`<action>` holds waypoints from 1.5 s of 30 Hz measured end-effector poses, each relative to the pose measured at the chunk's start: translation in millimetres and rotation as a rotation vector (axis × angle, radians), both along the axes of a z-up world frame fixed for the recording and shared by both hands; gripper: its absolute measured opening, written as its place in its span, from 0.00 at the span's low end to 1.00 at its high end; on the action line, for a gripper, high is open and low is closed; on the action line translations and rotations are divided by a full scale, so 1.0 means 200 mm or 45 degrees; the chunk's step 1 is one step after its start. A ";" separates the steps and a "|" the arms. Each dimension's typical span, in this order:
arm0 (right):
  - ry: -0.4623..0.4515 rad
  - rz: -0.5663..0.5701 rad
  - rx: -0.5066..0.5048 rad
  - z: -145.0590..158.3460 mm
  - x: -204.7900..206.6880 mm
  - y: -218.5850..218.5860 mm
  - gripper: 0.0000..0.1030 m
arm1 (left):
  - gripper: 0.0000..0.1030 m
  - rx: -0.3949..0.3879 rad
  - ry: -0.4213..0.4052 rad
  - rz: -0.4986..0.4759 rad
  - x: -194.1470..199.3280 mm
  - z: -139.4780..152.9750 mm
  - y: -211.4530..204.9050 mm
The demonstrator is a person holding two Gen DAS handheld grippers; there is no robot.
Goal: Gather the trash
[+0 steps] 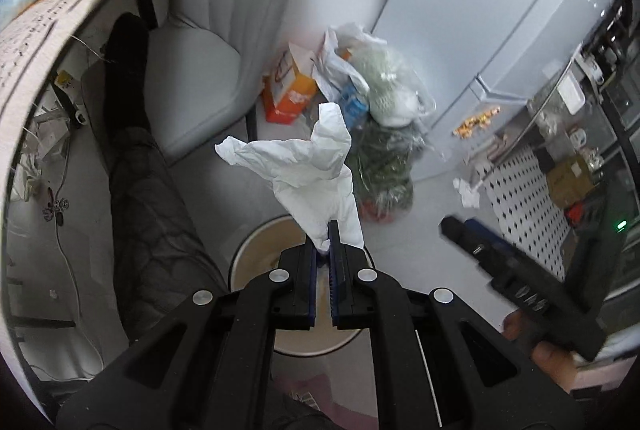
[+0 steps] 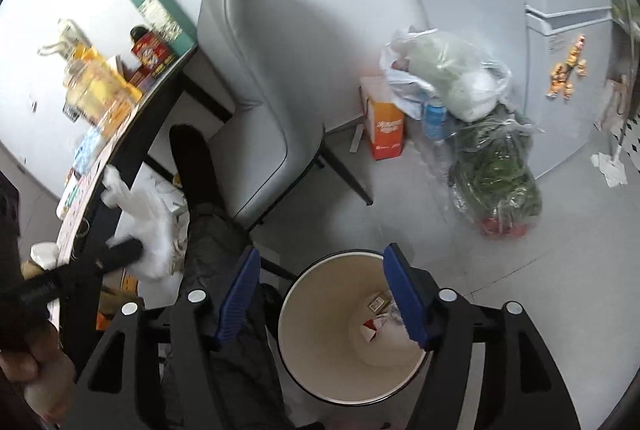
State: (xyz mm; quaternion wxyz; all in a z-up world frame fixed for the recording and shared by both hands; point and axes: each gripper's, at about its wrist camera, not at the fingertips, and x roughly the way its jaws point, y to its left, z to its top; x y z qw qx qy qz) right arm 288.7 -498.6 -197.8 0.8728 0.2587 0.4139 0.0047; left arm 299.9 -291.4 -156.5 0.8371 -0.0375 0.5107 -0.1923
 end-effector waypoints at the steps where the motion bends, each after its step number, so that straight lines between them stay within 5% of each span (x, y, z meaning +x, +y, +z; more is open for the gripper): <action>1: -0.007 -0.013 0.001 0.01 -0.01 -0.01 0.63 | 0.05 -0.001 0.014 -0.012 0.00 -0.01 -0.01; 3: -0.023 -0.042 -0.001 0.04 -0.02 -0.04 0.65 | 0.09 -0.014 0.078 -0.060 0.00 -0.05 -0.04; 4: -0.031 -0.055 -0.003 0.06 -0.03 -0.05 0.66 | 0.27 -0.024 0.110 -0.078 0.01 -0.06 -0.04; 5: -0.038 -0.064 -0.009 0.07 -0.04 -0.06 0.66 | 0.63 -0.048 0.138 -0.081 0.01 -0.06 -0.03; 7: -0.043 -0.075 -0.019 0.10 -0.05 -0.07 0.67 | 0.81 -0.096 0.084 -0.035 0.00 0.00 0.02; 18: -0.120 0.042 -0.076 0.33 -0.01 0.24 0.75 | 0.94 -0.155 -0.234 0.174 -0.14 0.48 0.62; 23: -0.189 0.091 -0.099 0.46 0.00 0.50 0.93 | 0.94 -0.162 -0.372 0.358 -0.30 0.62 1.01; 39: -0.281 0.384 -0.200 0.73 -0.06 1.36 0.93 | 0.94 -0.122 -0.506 0.799 -0.76 0.64 1.97; 45: -0.301 0.499 -0.250 0.79 -0.10 1.62 0.93 | 0.94 -0.003 -0.467 0.941 -0.86 0.56 2.20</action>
